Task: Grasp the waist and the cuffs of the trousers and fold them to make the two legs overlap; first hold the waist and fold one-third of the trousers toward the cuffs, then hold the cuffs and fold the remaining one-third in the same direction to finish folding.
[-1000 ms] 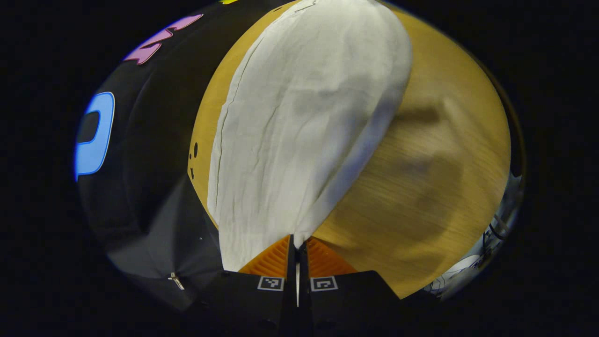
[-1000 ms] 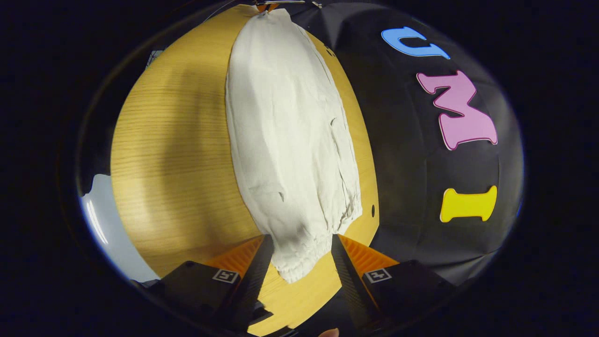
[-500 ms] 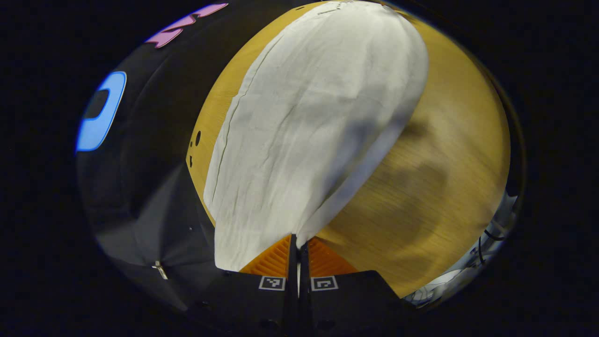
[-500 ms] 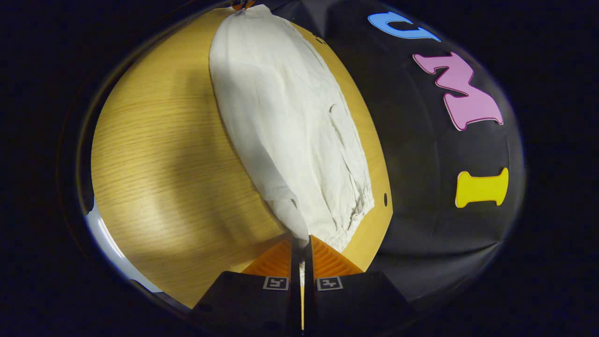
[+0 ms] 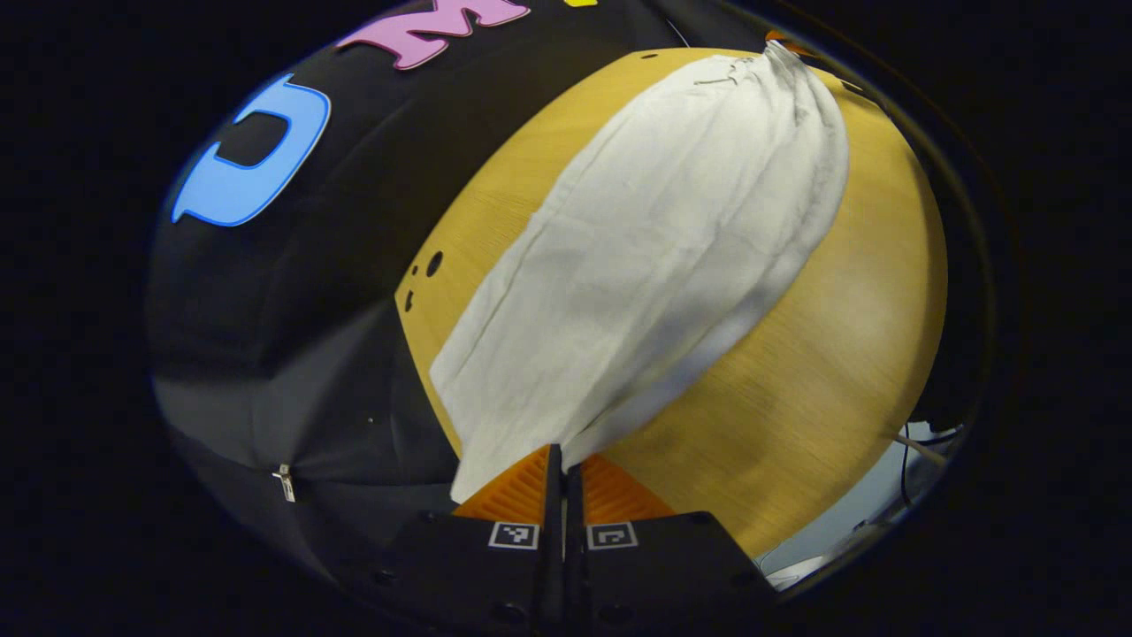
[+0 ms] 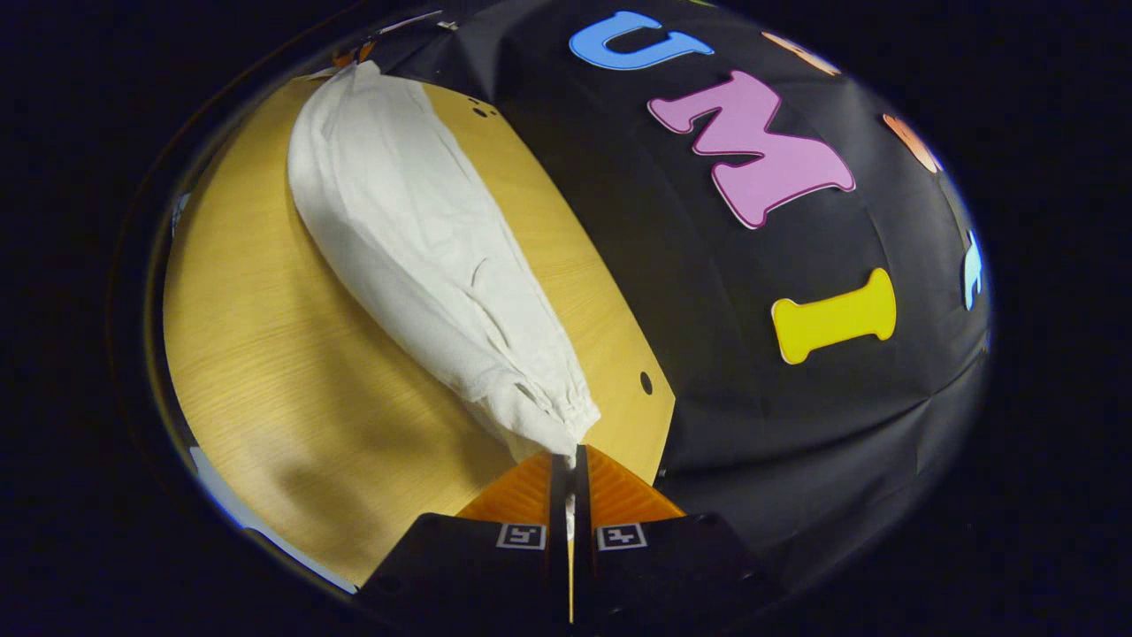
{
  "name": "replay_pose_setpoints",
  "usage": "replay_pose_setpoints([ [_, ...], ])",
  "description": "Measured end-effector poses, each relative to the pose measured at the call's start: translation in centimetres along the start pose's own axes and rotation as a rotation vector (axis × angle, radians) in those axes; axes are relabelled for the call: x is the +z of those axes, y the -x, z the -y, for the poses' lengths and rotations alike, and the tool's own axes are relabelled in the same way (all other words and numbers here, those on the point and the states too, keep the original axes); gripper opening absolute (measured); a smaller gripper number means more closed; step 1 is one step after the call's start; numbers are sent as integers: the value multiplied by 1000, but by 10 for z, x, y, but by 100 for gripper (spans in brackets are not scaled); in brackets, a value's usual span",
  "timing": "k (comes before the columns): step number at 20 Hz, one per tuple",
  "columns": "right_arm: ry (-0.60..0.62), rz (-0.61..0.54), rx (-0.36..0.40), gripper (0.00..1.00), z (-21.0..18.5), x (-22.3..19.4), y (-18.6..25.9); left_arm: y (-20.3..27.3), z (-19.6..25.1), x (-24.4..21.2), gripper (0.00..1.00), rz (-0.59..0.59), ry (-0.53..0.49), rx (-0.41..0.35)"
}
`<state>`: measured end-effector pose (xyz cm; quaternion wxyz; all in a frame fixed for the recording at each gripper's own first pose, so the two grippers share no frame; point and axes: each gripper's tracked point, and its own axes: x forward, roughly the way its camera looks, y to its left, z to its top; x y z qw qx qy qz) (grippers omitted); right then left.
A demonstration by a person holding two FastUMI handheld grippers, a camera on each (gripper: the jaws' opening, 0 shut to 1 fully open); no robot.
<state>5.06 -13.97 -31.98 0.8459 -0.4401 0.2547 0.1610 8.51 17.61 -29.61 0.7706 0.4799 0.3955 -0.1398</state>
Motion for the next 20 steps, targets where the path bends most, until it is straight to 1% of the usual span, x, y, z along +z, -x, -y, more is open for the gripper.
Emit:
replay_pose_setpoints([
  [2,-40,2,-20,6,13,7,-10,-3,-24,10,5,12,38,27],
  [4,-79,-3,-32,6,23,12,-19,-9,-44,21,5,10,52,44],
  [7,-125,-4,-31,6,36,24,-44,-28,-67,38,5,-7,26,40],
  [11,-127,-20,-51,6,48,29,-77,-50,-90,61,5,-11,-17,53],
  [15,-105,-61,-25,6,42,21,-112,-81,-95,71,5,-38,-64,34],
  [17,-90,-73,-18,6,42,20,-129,-99,-93,71,5,-57,-58,25],
  [20,-111,-99,6,6,35,21,-154,-122,-86,67,6,-94,-58,15],
])
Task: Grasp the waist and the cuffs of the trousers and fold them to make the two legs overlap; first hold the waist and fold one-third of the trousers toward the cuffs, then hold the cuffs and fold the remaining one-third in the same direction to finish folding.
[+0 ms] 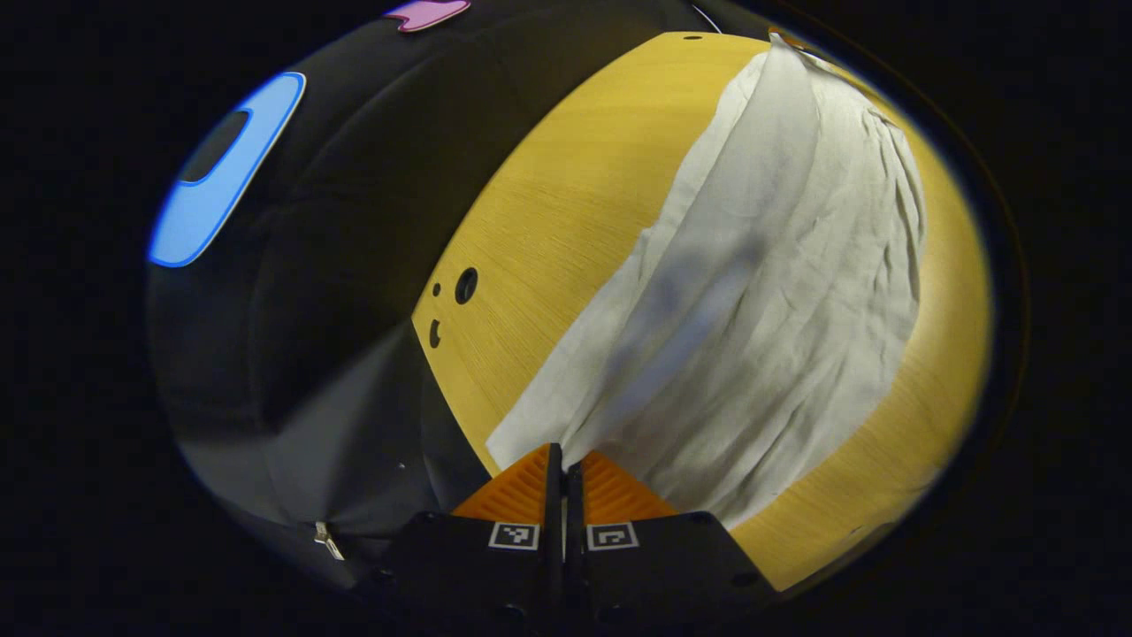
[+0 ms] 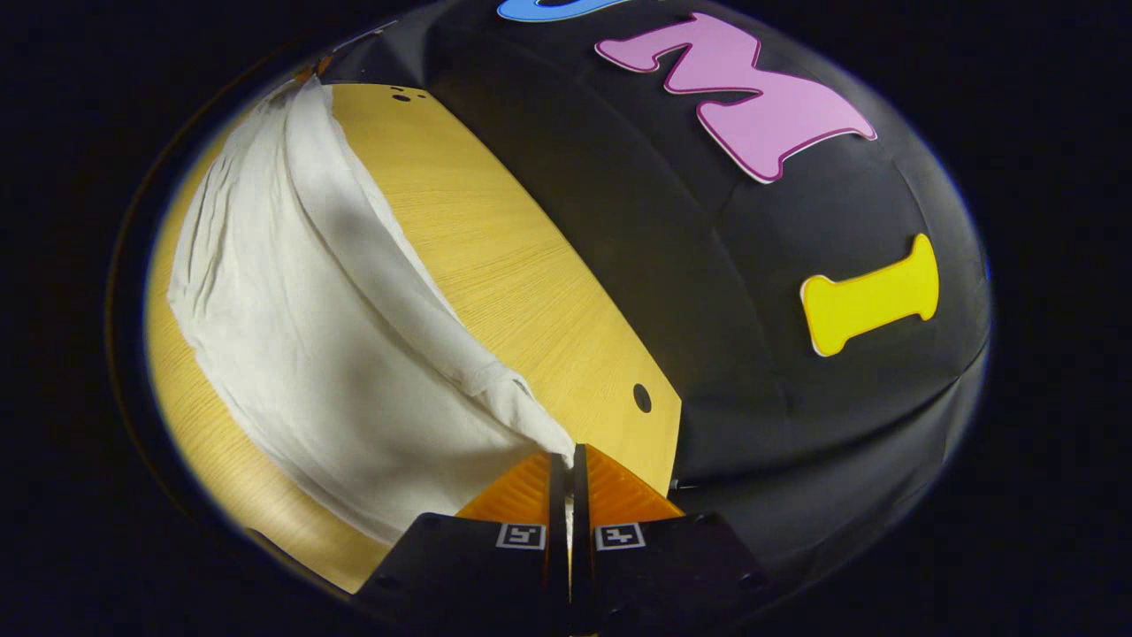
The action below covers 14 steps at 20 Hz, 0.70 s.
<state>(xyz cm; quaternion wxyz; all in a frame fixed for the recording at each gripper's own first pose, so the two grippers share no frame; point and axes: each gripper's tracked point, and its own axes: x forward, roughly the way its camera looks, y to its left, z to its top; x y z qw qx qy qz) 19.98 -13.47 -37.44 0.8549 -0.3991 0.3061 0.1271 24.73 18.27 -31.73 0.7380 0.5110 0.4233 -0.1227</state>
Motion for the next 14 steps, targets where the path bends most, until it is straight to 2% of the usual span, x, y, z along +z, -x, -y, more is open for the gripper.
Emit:
replay_pose_setpoints([
  [5,39,-71,39,6,-18,-14,-33,-31,7,6,6,-43,-37,7],
  [9,49,-132,70,7,-31,-30,-48,-46,2,8,7,-70,-78,63],
  [10,60,-154,65,28,-34,-36,-50,-49,-2,3,23,-86,-85,85],
  [12,102,-146,32,48,-30,-33,-46,-48,-12,0,60,-78,-87,138],
  [13,112,-150,14,52,-25,-34,-46,-46,-18,0,65,-71,-90,157],
  [14,110,-153,-11,62,-17,-34,-44,-48,-24,-1,81,-73,-99,177],
])
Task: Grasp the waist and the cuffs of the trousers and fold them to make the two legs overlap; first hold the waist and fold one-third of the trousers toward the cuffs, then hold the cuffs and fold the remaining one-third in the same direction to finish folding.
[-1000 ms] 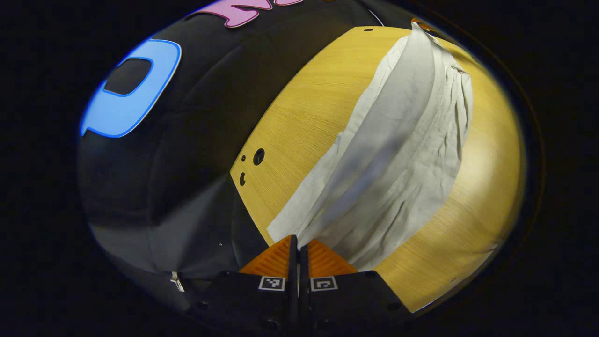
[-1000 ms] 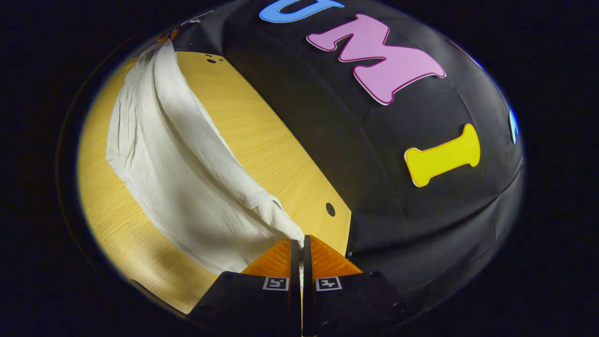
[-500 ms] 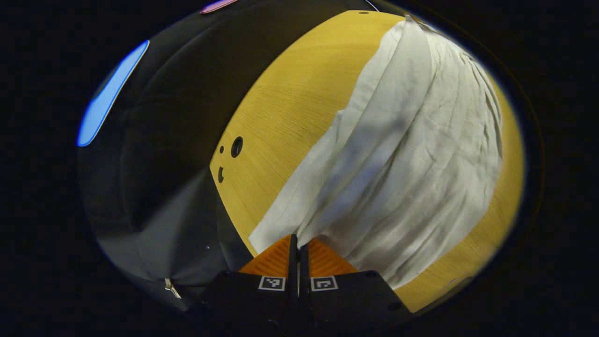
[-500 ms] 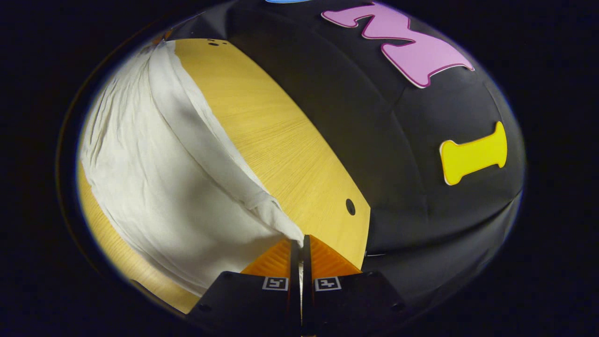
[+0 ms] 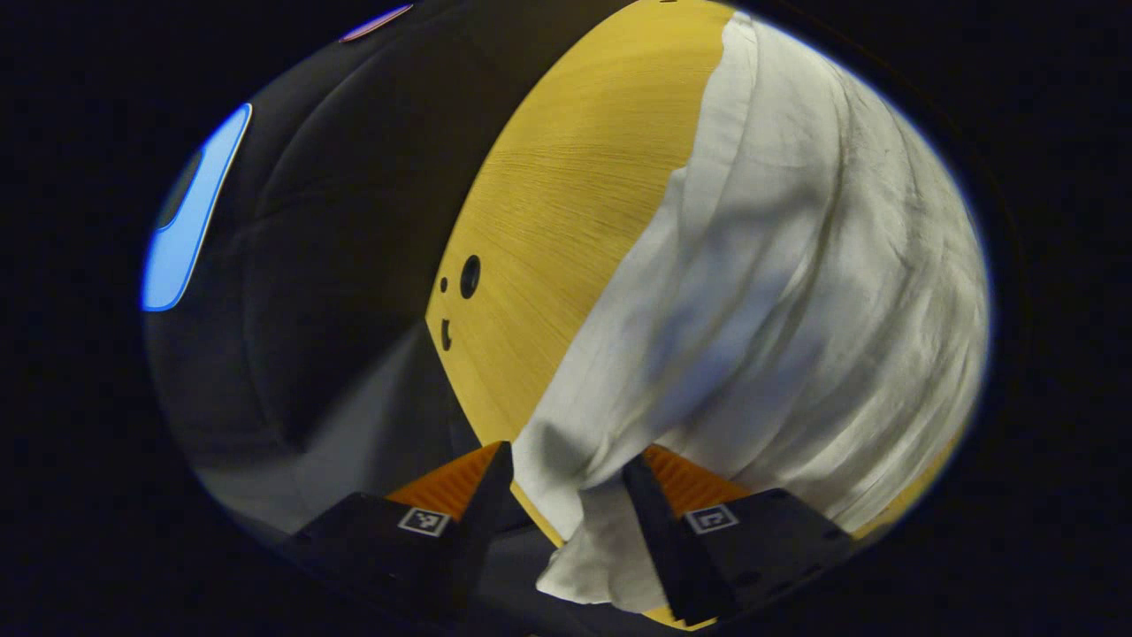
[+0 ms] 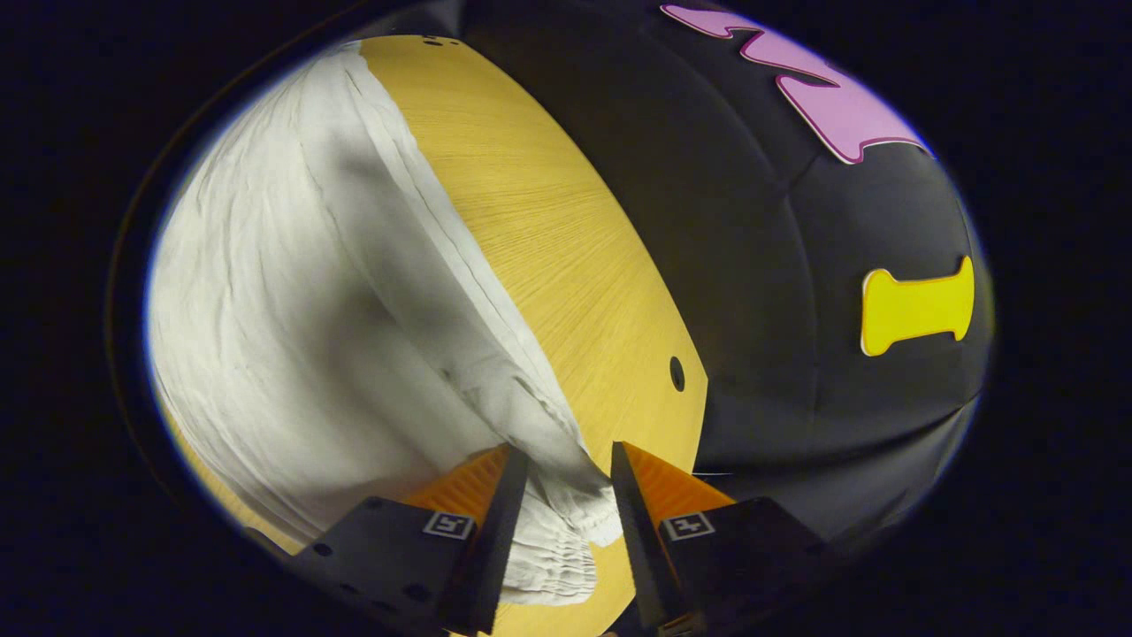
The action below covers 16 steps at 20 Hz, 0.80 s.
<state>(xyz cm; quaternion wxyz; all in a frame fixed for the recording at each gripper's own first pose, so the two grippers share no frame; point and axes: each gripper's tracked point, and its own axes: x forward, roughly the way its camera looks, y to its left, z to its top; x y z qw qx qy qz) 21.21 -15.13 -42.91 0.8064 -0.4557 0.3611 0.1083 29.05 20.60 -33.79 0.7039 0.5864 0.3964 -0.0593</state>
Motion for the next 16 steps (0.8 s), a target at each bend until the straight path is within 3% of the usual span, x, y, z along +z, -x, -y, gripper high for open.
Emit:
replay_pose_setpoints([
  [2,-17,-38,-57,73,17,-13,2,1,-10,-16,98,-48,-23,35],
  [7,-51,-176,-192,78,56,-64,20,9,-55,-68,98,-193,-132,221],
  [9,-140,-211,-207,78,60,-85,30,13,-60,-97,98,-261,-130,234],
  [12,-378,-208,-198,78,55,-100,51,24,-53,-145,98,-339,-53,209],
  [14,-603,-167,-129,78,36,-94,64,32,-36,-164,98,-351,69,169],
  [15,-718,-147,-84,82,25,-88,70,37,-21,-166,98,-345,156,137],
  [16,-823,-141,-50,78,15,-84,76,42,-11,-168,97,-334,237,115],
])
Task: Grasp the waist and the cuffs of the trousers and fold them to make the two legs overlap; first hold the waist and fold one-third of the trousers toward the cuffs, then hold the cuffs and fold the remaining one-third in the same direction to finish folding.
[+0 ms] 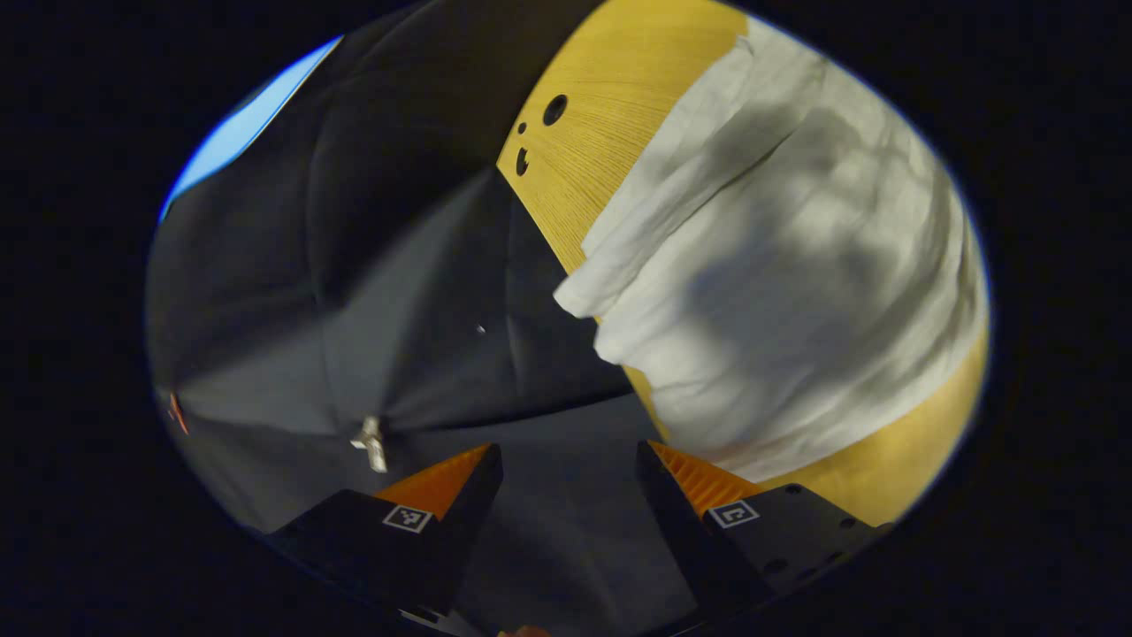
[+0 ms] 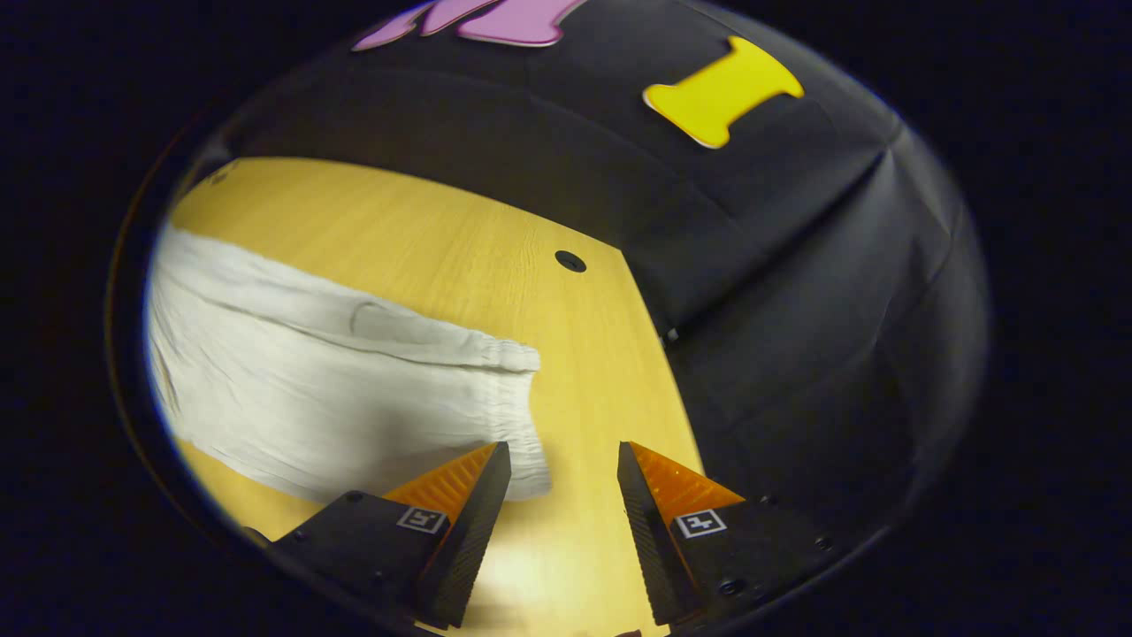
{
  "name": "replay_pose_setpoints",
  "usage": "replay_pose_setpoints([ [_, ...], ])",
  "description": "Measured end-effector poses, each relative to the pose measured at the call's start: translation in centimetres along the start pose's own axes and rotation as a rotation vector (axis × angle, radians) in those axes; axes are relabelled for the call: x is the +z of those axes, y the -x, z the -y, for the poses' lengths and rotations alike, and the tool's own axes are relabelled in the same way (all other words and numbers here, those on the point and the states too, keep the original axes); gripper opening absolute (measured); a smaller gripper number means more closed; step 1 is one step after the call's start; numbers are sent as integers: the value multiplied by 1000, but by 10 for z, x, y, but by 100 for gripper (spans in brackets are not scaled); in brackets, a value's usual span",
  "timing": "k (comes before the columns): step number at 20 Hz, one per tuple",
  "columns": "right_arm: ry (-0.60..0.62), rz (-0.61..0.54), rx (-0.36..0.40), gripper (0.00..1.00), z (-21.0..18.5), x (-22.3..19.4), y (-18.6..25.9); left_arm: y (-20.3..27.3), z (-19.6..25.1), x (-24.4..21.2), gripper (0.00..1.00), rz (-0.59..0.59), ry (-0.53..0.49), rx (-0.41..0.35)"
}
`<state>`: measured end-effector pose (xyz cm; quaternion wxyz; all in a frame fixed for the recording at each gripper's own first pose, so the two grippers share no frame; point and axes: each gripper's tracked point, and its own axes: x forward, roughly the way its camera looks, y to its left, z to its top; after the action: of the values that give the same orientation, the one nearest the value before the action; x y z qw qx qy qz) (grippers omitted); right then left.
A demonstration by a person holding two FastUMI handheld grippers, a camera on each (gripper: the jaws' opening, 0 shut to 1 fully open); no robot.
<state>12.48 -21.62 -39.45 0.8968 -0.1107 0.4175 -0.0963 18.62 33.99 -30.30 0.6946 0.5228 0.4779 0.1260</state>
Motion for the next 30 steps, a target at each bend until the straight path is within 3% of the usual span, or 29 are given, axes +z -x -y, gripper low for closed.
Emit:
replay_pose_setpoints([
  [3,-314,-41,81,81,-19,-13,14,23,37,0,96,38,250,-124],
  [7,-568,-100,133,81,-39,-31,16,65,79,18,97,117,539,-288],
  [10,-684,-132,154,81,-47,-33,11,88,100,32,97,153,813,-435],
  [11,-709,-139,160,75,-49,-32,8,95,102,41,97,174,918,-495],
  [12,-735,-146,163,81,-52,-32,4,104,105,49,98,199,1020,-551],
  [13,-758,-151,162,81,-53,-32,0,111,105,55,98,217,1113,-598],
  [16,-863,-142,152,87,-53,-26,-14,123,101,58,98,214,1331,-670],
  [19,-994,-124,145,85,-46,-20,-20,129,110,49,96,166,1455,-713],
  [21,-1068,-152,136,75,-41,-33,-23,127,118,44,96,125,1528,-735],
  [22,-1112,-178,153,39,-43,-38,-22,125,121,44,92,107,1567,-745],
  [24,-1150,-160,150,14,-39,-35,-21,122,124,46,96,90,1632,-770],
  [30,-1097,-137,166,14,-40,-32,-21,103,108,64,96,97,1736,-796],
])
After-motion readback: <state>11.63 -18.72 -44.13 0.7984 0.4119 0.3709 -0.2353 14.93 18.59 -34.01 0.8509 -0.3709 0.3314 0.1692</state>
